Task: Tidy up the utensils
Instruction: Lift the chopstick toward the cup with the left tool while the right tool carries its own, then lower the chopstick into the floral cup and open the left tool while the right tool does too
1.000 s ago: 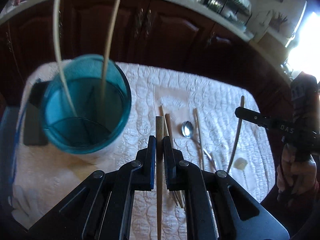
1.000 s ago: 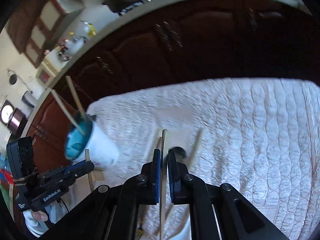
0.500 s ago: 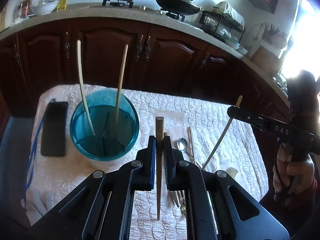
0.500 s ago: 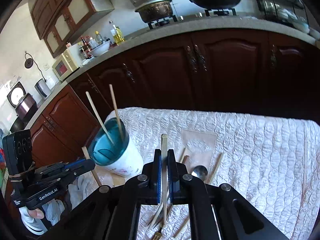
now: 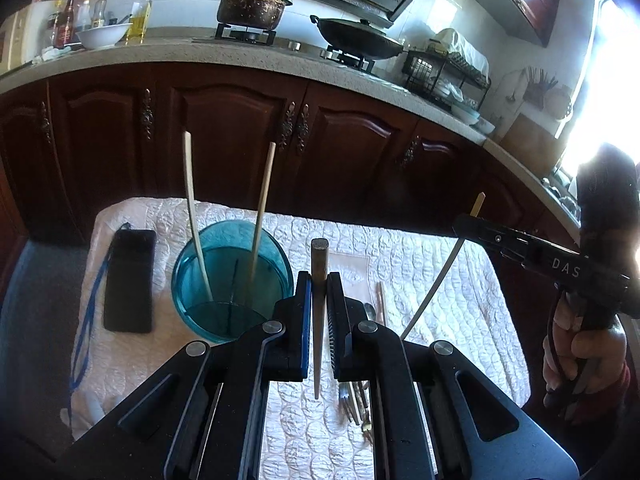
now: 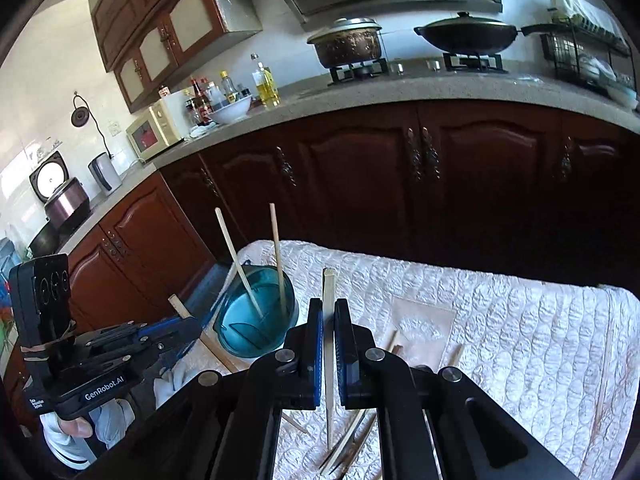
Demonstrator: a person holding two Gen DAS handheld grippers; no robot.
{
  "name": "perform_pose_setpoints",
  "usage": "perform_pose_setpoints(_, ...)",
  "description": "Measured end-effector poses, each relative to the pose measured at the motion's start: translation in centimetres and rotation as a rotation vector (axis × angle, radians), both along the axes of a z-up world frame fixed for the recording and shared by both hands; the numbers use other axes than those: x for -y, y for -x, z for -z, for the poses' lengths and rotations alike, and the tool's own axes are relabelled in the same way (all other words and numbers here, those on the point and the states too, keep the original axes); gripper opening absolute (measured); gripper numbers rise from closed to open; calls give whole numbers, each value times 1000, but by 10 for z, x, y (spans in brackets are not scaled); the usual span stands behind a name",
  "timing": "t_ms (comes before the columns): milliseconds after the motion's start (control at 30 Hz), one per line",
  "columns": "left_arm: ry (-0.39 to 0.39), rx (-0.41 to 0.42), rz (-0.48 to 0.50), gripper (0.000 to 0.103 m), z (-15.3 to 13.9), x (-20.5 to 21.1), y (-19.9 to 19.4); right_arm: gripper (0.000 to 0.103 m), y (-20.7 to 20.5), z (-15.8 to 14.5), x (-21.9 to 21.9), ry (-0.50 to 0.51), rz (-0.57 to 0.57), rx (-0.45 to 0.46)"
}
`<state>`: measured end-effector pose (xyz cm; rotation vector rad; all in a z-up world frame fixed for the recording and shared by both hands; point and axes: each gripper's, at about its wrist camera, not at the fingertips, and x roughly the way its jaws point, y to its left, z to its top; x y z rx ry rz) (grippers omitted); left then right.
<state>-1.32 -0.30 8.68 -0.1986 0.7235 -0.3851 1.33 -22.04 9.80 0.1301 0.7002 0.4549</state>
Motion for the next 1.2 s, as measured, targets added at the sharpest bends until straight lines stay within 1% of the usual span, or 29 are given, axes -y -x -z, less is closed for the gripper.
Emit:
perform_pose_setpoints(100,19,10,-8,6,-11,-10,-1,5,-1,-8,-1,-2,-7,4)
perform_pose_setpoints(300,38,70,-39,6,-49,-35,-3,5,-3,-35,-11,-16,-38,59)
perform_pose_setpoints(433,13,136,-93,6,-73,-50,-10,5,-9,-56,-27,-31,-54,105)
perform_pose_setpoints(567,-10,173,-145,6,-86,-61,-20,5,-20,-70,-44,-40,-58,137)
perform_pose_setpoints(633,-6,174,-158,6,-88,-67,-27,5,-26,-73,-54,-37,-57,148)
perform_pose_setpoints(800,-17,181,-193,6,-88,-77,-42,5,-45,-70,-74,-18,-47,159)
perform_pose_setpoints(900,-52,188,-221,6,-82,-77,-50,5,-56,-60,-84,-8,-38,151)
perform_pose_setpoints(1067,-97,155,-250,6,-56,-74,-64,5,-74,-33,-96,21,-30,110)
perform_pose_setpoints(1200,-124,116,-258,6,-32,-68,-74,5,-86,-7,-94,15,-26,48)
